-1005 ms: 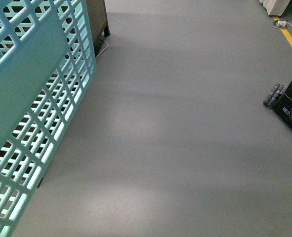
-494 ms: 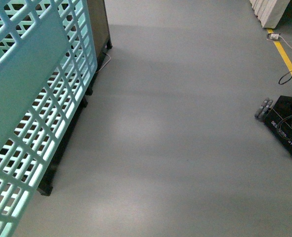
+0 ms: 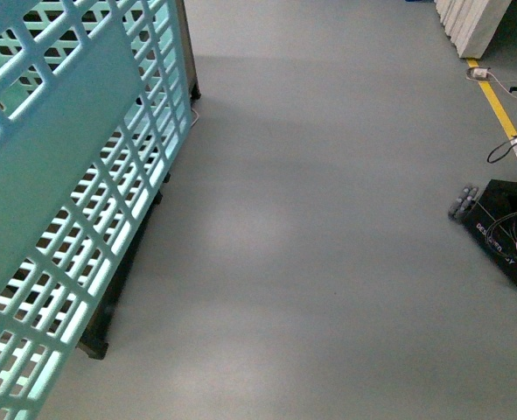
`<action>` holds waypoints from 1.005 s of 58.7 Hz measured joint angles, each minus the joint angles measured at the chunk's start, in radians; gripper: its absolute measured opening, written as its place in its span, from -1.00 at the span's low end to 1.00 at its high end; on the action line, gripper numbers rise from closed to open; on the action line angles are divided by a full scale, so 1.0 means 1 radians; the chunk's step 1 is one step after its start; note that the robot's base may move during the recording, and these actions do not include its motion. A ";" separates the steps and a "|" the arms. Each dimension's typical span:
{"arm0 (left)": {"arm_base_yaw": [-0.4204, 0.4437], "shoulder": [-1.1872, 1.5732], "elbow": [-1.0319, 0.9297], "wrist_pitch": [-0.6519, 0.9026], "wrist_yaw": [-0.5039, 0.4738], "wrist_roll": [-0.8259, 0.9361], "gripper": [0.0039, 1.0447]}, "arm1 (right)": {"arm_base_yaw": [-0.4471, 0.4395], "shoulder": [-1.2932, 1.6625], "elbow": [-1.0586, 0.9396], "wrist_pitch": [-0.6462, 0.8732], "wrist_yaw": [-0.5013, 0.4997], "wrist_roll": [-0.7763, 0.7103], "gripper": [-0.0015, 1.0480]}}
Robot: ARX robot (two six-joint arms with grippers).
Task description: Pick mango and avocado into basket
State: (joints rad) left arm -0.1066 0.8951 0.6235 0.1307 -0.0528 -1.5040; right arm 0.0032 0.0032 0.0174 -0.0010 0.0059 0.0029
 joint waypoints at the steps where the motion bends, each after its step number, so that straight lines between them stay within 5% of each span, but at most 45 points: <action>1: 0.000 0.001 0.000 0.000 0.000 -0.002 -0.47 | 0.000 0.000 0.000 0.000 0.000 0.000 0.83; 59: 0.004 0.002 0.000 0.000 -0.018 0.000 -0.47 | 0.000 0.000 0.000 0.000 -0.004 0.000 0.83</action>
State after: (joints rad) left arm -0.1024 0.8967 0.6239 0.1307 -0.0711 -1.5043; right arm 0.0032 0.0029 0.0174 -0.0013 0.0017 0.0029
